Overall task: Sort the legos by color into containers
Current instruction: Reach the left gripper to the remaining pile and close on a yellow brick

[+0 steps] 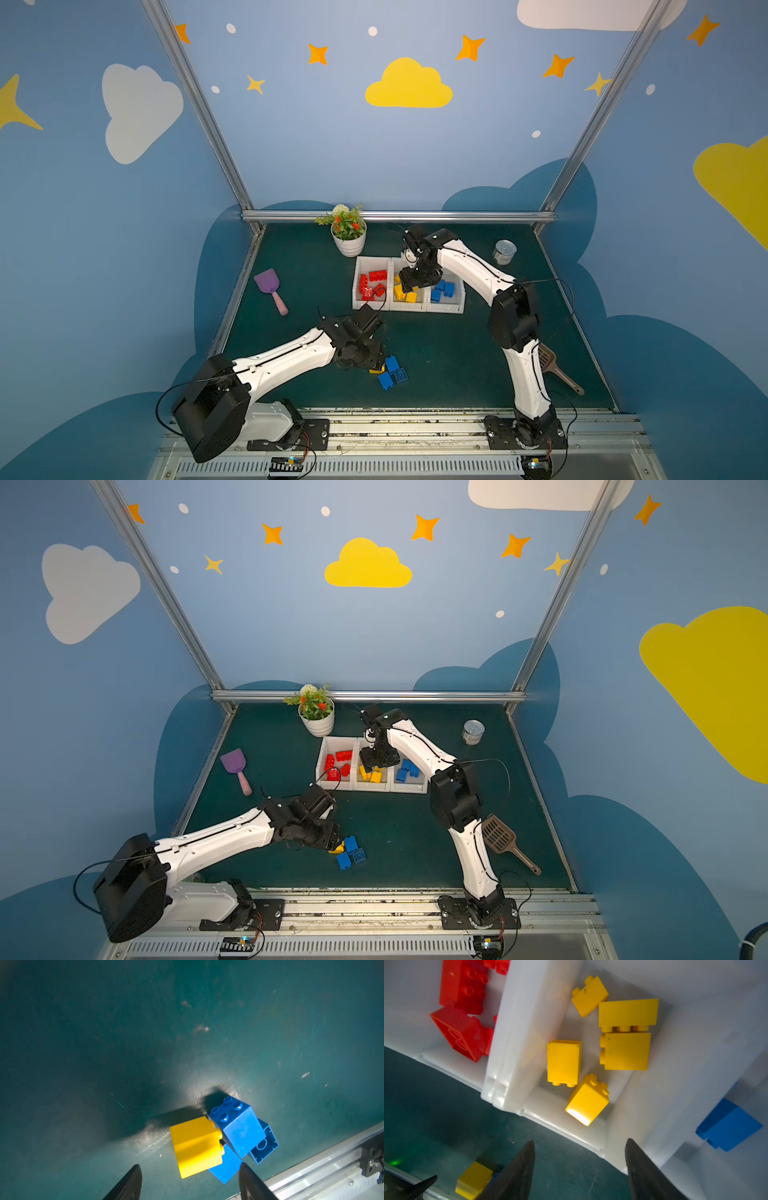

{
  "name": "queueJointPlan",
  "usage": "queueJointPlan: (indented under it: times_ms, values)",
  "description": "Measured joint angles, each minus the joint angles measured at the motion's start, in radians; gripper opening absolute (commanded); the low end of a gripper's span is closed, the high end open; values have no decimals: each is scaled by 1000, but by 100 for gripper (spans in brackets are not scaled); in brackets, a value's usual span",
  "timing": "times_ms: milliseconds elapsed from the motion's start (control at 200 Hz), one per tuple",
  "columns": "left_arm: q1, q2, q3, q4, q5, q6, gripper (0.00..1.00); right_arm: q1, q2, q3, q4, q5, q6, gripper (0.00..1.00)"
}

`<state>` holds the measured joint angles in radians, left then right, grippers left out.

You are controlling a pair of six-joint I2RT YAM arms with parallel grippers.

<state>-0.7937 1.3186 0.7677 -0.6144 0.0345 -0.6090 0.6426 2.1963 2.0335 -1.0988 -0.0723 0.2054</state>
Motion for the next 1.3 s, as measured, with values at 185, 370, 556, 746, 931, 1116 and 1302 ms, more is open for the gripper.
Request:
queueJointPlan:
  times_ms: [185,370,556,746,931,1116,1302]
  values:
    - [-14,39,0,6,9,-17,73,-8,-4,-5,12,-2,0,69]
    - [-19,93,0,33,24,-22,72,-13,-4,-16,19,-4,2,68]
    - [-26,127,0,40,31,-24,70,-15,-4,-20,21,-8,7,68]
    - [-27,149,0,45,29,-23,63,-17,-4,-20,23,-9,13,67]
    - [-27,163,3,55,29,-23,54,-17,-4,-20,23,-9,19,67]
    - [-27,168,3,56,26,-23,48,-17,-5,-24,24,-11,22,66]
    - [-27,168,5,55,19,-22,46,-18,-10,-30,24,-14,23,66]
